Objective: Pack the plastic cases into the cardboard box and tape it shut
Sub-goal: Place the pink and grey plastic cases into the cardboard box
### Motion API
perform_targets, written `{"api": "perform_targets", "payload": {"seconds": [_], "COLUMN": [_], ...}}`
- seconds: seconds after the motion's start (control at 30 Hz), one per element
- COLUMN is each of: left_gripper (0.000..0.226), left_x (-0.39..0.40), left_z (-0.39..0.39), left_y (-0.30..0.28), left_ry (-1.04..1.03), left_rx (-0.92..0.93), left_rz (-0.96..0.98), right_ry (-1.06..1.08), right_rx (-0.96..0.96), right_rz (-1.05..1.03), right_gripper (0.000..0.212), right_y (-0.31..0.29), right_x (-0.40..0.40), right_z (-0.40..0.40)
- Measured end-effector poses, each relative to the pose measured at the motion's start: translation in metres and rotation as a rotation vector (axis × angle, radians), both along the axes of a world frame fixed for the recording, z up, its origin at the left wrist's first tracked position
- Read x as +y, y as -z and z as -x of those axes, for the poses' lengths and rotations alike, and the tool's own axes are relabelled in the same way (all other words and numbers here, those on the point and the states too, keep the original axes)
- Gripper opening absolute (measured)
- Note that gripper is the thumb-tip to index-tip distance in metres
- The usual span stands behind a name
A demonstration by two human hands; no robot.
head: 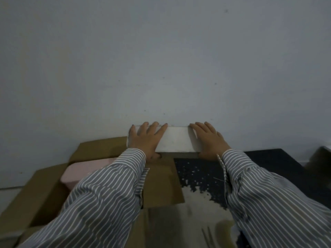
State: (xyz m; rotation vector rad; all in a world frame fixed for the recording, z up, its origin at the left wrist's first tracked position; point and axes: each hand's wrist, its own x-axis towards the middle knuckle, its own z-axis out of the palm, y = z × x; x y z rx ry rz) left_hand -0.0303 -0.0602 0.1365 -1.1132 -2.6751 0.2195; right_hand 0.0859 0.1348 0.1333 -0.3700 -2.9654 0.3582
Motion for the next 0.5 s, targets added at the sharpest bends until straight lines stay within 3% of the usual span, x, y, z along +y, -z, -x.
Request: {"api": "perform_targets", "payload": {"seconds": [0.3, 0.5], "left_gripper": [0.111, 0.109], "left_x": [-0.168, -0.219], "left_z": [0.03, 0.029], "left_y": [0.003, 0.021], "left_ry": [-0.153, -0.175], "left_rx": [-0.133, -0.238], "left_rz": [0.083, 0.144], "right_ry": [-0.247, -0.307], "right_rx": [-0.097, -0.197], "right_rz": [-0.02, 0.006], "right_gripper": [0.099, 0.096], "right_y": [0.005, 0.021], "right_x": [-0.144, -0.191], "right_z": [0.058, 0.065]}}
